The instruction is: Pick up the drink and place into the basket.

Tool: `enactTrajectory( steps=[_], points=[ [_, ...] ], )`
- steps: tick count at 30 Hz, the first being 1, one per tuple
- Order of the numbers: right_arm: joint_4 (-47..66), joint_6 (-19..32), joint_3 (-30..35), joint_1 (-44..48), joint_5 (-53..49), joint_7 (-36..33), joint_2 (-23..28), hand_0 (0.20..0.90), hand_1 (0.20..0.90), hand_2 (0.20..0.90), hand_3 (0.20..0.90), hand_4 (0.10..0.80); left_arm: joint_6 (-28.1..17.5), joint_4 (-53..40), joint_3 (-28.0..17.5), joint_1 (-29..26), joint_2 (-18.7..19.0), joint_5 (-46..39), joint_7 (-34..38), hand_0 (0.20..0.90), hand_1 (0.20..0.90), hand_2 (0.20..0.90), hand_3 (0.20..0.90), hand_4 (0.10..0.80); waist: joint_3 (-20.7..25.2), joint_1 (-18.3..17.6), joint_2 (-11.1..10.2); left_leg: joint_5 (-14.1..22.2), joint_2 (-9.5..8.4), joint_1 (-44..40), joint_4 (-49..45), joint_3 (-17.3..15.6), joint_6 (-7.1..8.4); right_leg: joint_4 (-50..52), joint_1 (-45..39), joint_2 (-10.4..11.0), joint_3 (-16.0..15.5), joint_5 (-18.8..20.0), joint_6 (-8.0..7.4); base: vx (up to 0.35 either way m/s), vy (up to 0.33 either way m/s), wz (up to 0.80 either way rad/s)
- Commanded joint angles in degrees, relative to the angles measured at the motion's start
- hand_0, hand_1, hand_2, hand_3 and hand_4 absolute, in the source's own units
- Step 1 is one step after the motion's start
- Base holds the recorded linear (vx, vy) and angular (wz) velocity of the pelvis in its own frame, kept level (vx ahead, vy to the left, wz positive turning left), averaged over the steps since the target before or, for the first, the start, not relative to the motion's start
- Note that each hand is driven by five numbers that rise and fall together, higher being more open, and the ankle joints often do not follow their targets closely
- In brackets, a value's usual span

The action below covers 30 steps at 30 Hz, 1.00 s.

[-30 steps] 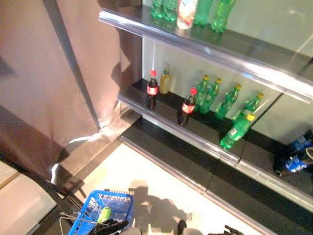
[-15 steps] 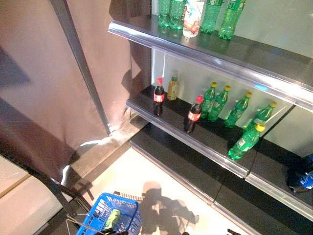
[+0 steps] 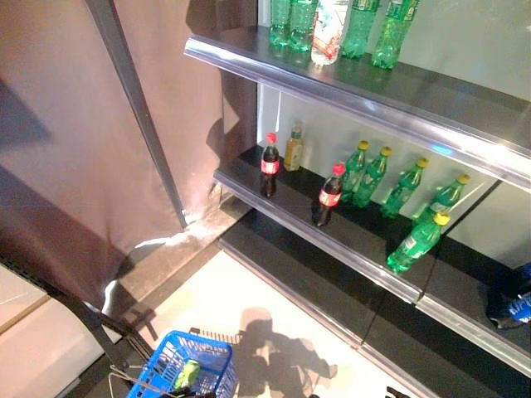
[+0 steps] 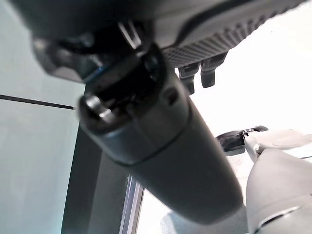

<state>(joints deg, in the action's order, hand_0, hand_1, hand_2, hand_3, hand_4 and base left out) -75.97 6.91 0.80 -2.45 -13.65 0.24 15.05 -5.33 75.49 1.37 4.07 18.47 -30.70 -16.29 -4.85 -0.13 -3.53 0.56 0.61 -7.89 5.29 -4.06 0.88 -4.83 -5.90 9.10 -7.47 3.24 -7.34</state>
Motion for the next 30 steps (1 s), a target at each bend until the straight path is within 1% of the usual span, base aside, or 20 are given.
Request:
enactTrajectory(
  steps=[1, 6, 11, 15, 18, 20, 23, 25, 26, 30],
  points=[
    [-1.65, 1.88, -0.58, 3.86, -1.05, -0.87, 4.5, 0.9, 0.9, 0.9, 0.9, 0.8, -5.08, -4.04, -0.75, -7.24, 1.25, 1.7, -1.79, 0.3, 0.3, 0.3, 0.2, 0.1, 0.27, 0.05, 2.27, 2.95, 2.77, -1.14, -0.29, -6.18, 1.61, 4.0, 0.82, 0.08, -0.97, -2.4, -1.84, 0.0, 0.0, 0.0],
    [-1.4, 1.26, -0.79, 3.93, -0.41, -0.97, 4.87, 0.9, 0.9, 0.9, 0.9, 0.8, -4.84, -4.33, -1.05, -7.48, 1.4, 0.96, -1.46, 0.3, 0.3, 0.3, 0.2, 0.1, 0.34, 0.13, 2.09, 3.05, 3.0, -1.7, -0.29, -6.57, 1.75, 3.27, -0.02, -0.12, -1.11, -2.29, -1.65, 0.023, -0.009, 0.0],
    [-1.22, 0.9, -0.79, 3.74, 0.33, -0.89, 5.06, 0.9, 0.9, 0.9, 0.9, 0.8, -4.78, -4.4, -1.3, -6.82, 1.27, 1.28, -1.48, 0.3, 0.3, 0.3, 0.2, 0.1, 0.26, 0.49, 1.9, 2.85, 3.22, -1.42, -0.29, -6.76, 2.19, 1.6, -0.26, -0.23, -1.29, -1.3, -1.88, 0.028, -0.012, 0.0],
    [-0.43, -0.24, -1.73, 4.64, 0.61, -0.81, 5.27, 0.9, 0.9, 0.9, 0.9, 0.8, -4.61, -4.71, -0.45, -7.23, 0.98, 0.39, -1.06, 0.3, 0.3, 0.3, 0.2, 0.1, -1.21, 0.76, 2.11, 1.89, 4.07, 0.87, -0.29, -7.3, 2.82, 1.08, 1.85, -0.03, -1.62, -0.37, -2.01, -0.036, 0.005, 0.03],
    [0.05, -1.4, -3.04, 6.66, 1.35, -1.19, 5.73, 0.9, 0.9, 0.9, 0.9, 0.8, -4.67, -6.0, 1.3, -8.87, 0.22, -2.29, 0.54, 0.3, 0.3, 0.3, 0.2, 0.1, -3.04, 1.07, 2.69, 0.52, 4.87, 4.75, -0.29, -8.19, 3.31, 0.78, 5.72, 0.68, -3.05, 1.02, -2.15, -0.23, 0.043, 0.04],
    [-0.52, -1.2, -3.46, 8.14, 1.11, -1.42, 6.14, 0.9, 0.9, 0.9, 0.9, 0.8, -5.08, -6.1, 1.91, -10.1, -0.16, -3.79, 1.14, 0.3, 0.3, 0.3, 0.2, 0.1, -4.34, 1.42, 2.93, 0.12, 4.78, 6.51, -0.29, -7.65, 3.37, 0.67, 7.22, 0.84, -3.45, 1.52, -2.06, -0.199, 0.037, 0.05],
    [-0.31, -1.89, -4.17, 10.4, 1.12, -2.11, 6.65, 0.9, 0.9, 0.9, 0.9, 0.8, -5.64, -7.41, 2.17, -11.27, -0.69, -4.31, 1.45, 0.3, 0.3, 0.3, 0.2, 0.1, -6.79, 1.99, 3.17, -0.91, 4.47, 8.92, -0.56, -6.94, 2.96, 2.54, 10.71, 1.48, -3.42, 1.24, -1.78, -0.2, 0.032, 0.04],
    [0.46, -1.93, -4.78, 12.22, -0.85, -2.46, 7.66, 0.9, 0.9, 0.9, 0.9, 0.8, -6.21, -7.68, 3.28, -13.74, -0.27, -6.19, 1.35, 0.3, 0.3, 0.3, 0.2, 0.1, -10.53, 2.12, 2.79, -0.8, 4.7, 14.54, -7.31, -5.24, 3.19, 7.19, 14.91, 1.78, -3.03, 0.3, -0.67, -0.347, -0.007, 0.01],
    [0.56, -1.28, -5.37, 13.28, -1.7, -1.94, 8.29, 0.9, 0.9, 0.9, 0.9, 0.8, -6.79, -7.49, 4.2, -15.33, 0.07, -8.02, 1.09, 0.3, 0.3, 0.3, 0.2, 0.1, -12.76, 2.03, 2.66, -0.27, 4.86, 18.52, -12.02, -3.49, 3.37, 10.92, 18.12, 1.85, -2.49, -0.51, -0.02, -0.292, -0.008, 0.07],
    [0.7, -0.46, -6.19, 14.3, -2.08, -1.46, 8.75, 0.9, 0.9, 0.9, 0.9, 0.8, -7.03, -7.84, 4.96, -16.68, 0.46, -9.53, 1.23, 0.3, 0.3, 0.3, 0.2, 0.1, -14.41, 1.82, 2.43, 0.85, 4.92, 22.48, -16.66, -2.11, 3.15, 15.02, 22.1, 1.96, -1.72, -1.67, 0.47, -0.174, -0.009, 0.19]
  ],
)
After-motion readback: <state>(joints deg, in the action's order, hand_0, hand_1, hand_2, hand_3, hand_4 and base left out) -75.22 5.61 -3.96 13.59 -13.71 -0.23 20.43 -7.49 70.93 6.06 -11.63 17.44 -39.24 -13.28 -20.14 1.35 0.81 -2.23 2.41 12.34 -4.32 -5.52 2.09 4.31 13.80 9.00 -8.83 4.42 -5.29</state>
